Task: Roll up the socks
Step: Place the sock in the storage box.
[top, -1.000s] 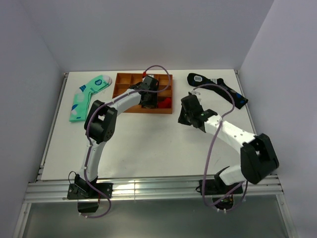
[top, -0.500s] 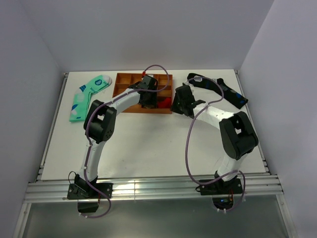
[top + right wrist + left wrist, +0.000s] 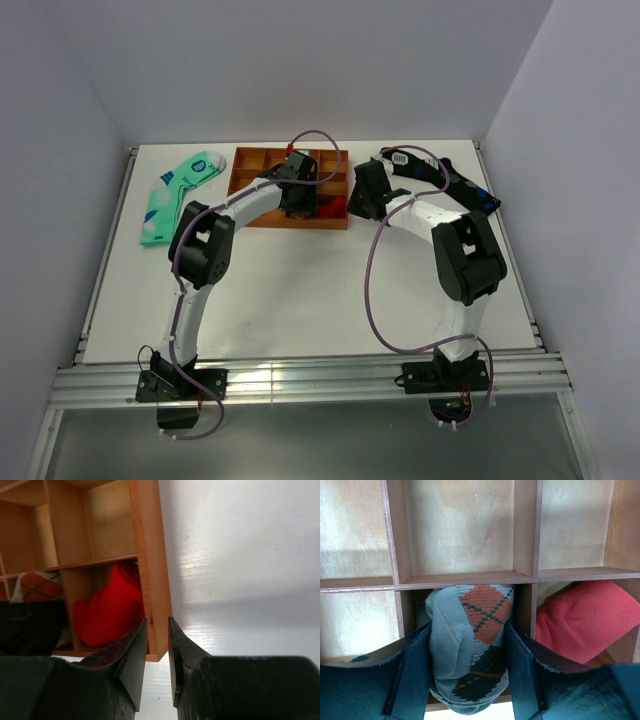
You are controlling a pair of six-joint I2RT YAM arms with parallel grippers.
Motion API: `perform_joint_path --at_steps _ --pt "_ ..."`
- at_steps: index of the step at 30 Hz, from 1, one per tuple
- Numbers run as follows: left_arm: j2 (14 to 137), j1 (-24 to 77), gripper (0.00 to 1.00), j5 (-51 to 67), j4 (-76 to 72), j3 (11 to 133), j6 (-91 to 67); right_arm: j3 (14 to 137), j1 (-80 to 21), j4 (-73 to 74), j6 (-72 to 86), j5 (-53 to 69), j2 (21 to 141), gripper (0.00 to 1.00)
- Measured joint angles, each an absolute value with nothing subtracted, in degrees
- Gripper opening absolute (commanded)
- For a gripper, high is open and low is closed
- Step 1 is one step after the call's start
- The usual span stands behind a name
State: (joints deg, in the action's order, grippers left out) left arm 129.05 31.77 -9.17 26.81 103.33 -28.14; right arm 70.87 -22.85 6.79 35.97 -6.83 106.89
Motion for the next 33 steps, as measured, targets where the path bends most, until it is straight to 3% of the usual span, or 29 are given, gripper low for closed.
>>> perform_joint_path --at_steps 24,28,32,33 --pt "129.12 31.66 0.59 -8.27 27.49 103.96 -28.14 73.82 -22.22 6.07 33.30 -3.97 111.59 0.30" --pt "129.14 31.66 0.59 -8.23 27.46 103.96 -28.12 73.54 -22.24 4.82 33.30 -2.96 112.60 0.19" --pt "129.14 31.66 0.59 -8.23 27.49 104.01 -28.12 73.54 -22.28 4.64 32.47 -2.87 112.62 0.00" --pt "129.14 31.66 0.59 -8.23 27.49 104.01 -28.12 73.54 -22.28 4.67 32.38 -2.92 112.62 0.00"
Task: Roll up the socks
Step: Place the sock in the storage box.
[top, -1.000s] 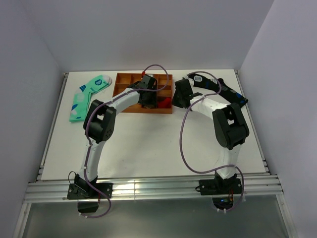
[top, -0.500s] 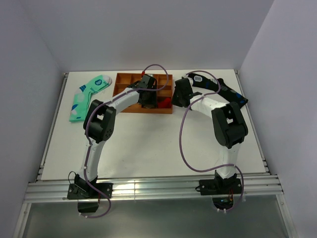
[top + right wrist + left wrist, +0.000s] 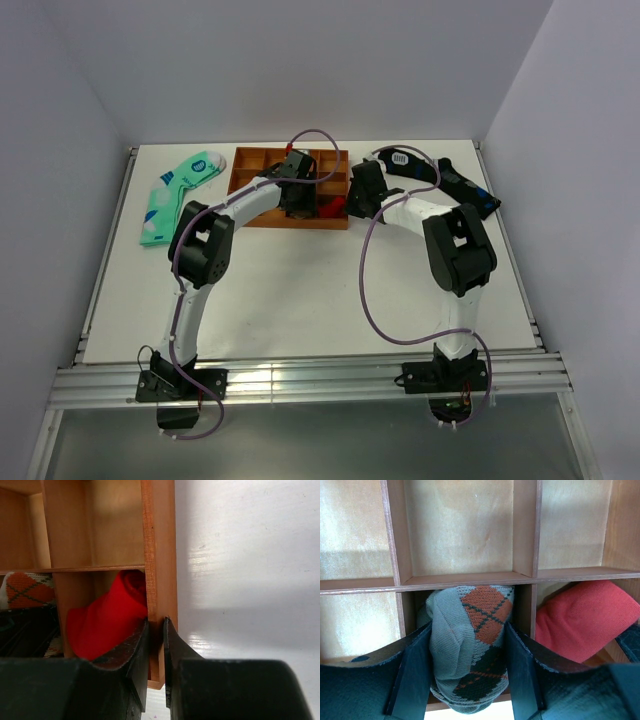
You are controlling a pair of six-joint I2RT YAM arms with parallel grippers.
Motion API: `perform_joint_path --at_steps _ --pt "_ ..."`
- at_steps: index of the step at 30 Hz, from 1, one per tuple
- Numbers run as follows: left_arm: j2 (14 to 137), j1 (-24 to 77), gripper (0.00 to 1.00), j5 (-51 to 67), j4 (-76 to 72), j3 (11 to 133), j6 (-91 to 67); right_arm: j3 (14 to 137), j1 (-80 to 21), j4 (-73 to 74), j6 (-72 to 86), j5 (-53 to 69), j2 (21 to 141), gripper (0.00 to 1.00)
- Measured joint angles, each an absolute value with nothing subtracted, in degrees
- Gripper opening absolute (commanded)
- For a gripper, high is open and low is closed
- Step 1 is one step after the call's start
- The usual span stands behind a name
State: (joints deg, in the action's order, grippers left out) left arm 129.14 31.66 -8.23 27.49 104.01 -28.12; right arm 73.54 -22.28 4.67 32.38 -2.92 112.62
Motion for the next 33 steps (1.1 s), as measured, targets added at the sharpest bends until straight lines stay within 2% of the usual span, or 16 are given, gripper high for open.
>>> perform_joint_path --at_steps 11,12,13,19,33 --pt "128.70 31.68 0.66 -8.27 24.73 102.41 -28.14 73.56 -22.31 4.67 32.01 -2.96 112.64 0.00" --pt "128.70 31.68 0.76 -8.32 24.60 102.39 -28.18 73.56 -22.31 4.67 31.99 -2.96 112.64 0.00" --pt "128.64 31.68 0.99 -8.54 24.64 102.35 -28.03 73.56 -22.31 4.67 31.94 -2.96 112.64 0.00" --pt "123.94 31.79 0.99 -9.47 21.32 102.00 -28.36 73.67 -22.33 3.97 32.10 -3.55 112.95 0.00" --pt "123.76 30.65 0.99 -11.00 19.55 97.86 -29.34 74.32 -22.17 4.62 31.75 -3.36 113.34 0.00"
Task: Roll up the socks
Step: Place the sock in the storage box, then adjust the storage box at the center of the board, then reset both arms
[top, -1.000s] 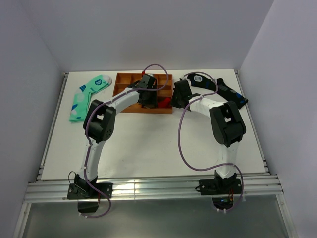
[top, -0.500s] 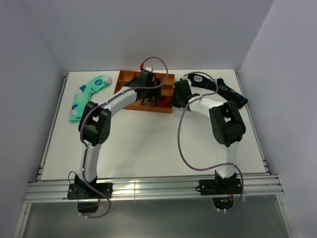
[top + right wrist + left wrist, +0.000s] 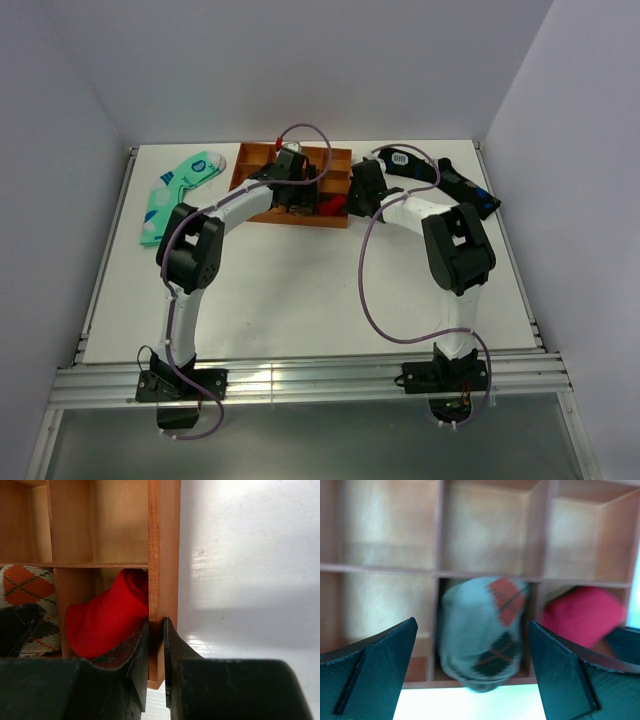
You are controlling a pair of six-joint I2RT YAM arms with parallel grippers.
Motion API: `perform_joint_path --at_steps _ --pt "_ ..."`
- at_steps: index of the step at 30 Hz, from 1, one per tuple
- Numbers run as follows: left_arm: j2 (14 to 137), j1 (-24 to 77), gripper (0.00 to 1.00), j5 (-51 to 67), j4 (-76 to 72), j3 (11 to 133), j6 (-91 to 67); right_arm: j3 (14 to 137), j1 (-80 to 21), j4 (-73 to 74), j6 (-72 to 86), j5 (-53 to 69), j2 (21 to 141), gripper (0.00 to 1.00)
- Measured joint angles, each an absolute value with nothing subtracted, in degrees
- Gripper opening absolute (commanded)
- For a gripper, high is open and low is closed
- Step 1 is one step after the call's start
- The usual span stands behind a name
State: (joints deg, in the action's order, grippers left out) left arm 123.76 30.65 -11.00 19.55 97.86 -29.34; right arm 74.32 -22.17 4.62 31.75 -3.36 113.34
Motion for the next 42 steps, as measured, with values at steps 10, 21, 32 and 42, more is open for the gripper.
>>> perform_joint_path --at_steps 10,21,32,42 --pt "120.01 28.23 1.00 -10.33 19.16 92.58 -31.35 76.75 -21.17 5.17 29.61 -2.37 114.85 0.00" --pt "114.21 27.99 1.00 -7.94 18.24 93.62 -31.18 79.90 -20.23 6.87 26.59 -2.50 116.64 0.00" --pt "102.78 27.99 0.99 -3.62 15.99 84.05 -33.74 83.61 -19.73 9.21 25.63 -3.11 118.65 0.24" --pt "88.99 27.99 0.99 0.40 14.63 73.65 -34.81 83.61 -19.05 12.82 26.15 -5.17 117.34 0.69"
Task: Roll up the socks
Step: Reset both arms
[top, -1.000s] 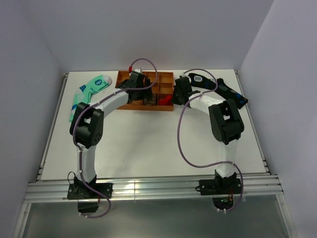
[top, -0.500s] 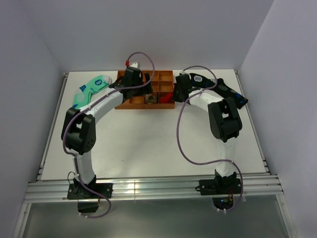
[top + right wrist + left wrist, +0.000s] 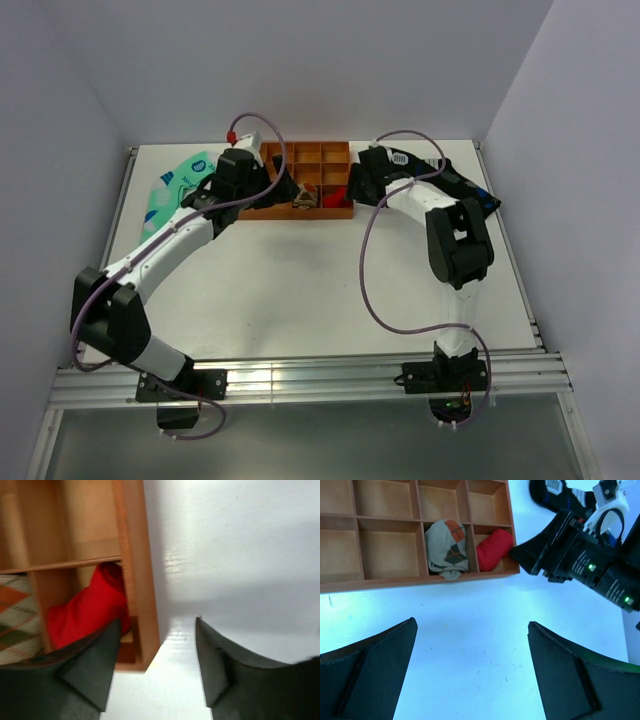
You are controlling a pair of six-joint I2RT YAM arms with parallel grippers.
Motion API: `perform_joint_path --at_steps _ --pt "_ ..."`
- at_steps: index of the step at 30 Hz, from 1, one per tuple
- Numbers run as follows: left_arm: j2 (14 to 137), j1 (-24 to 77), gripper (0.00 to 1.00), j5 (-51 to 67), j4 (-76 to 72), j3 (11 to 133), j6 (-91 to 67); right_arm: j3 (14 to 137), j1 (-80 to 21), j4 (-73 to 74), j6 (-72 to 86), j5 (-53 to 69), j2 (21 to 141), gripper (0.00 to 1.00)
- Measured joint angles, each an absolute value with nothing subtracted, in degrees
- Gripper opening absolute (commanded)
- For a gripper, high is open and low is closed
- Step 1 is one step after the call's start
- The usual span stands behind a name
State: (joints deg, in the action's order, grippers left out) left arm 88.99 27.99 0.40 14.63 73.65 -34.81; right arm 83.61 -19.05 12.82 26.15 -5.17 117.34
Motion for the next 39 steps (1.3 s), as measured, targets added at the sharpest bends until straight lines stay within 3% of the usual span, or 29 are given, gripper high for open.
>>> perform_joint_path --at_steps 1,3,6,8,17,26,39 --pt "87.46 27.99 0.99 0.69 14.66 72.64 -34.79 83.61 -19.00 13.47 26.11 -5.26 116.55 0.70" --pt "84.38 27.99 0.99 1.21 14.87 70.76 -34.70 83.29 -18.96 14.15 26.46 -5.39 113.71 0.83" --pt "79.48 27.99 1.00 2.17 15.94 68.42 -34.37 81.43 -18.94 14.17 27.22 -5.39 106.89 0.87" --pt "75.42 27.99 1.00 3.22 16.62 66.72 -33.71 78.22 -18.92 13.45 27.83 -5.06 99.81 0.99" --pt "55.02 28.01 0.99 5.39 18.81 54.63 -31.27 53.17 -18.85 9.67 30.63 -2.92 63.18 1.00" --pt "41.95 28.12 1.00 4.58 21.39 45.41 -28.08 32.67 -18.85 16.19 30.59 -3.84 27.94 1.00" --pt "36.14 28.12 0.99 3.36 22.11 41.71 -26.59 31.86 -18.85 22.06 30.59 -3.97 23.29 1.00"
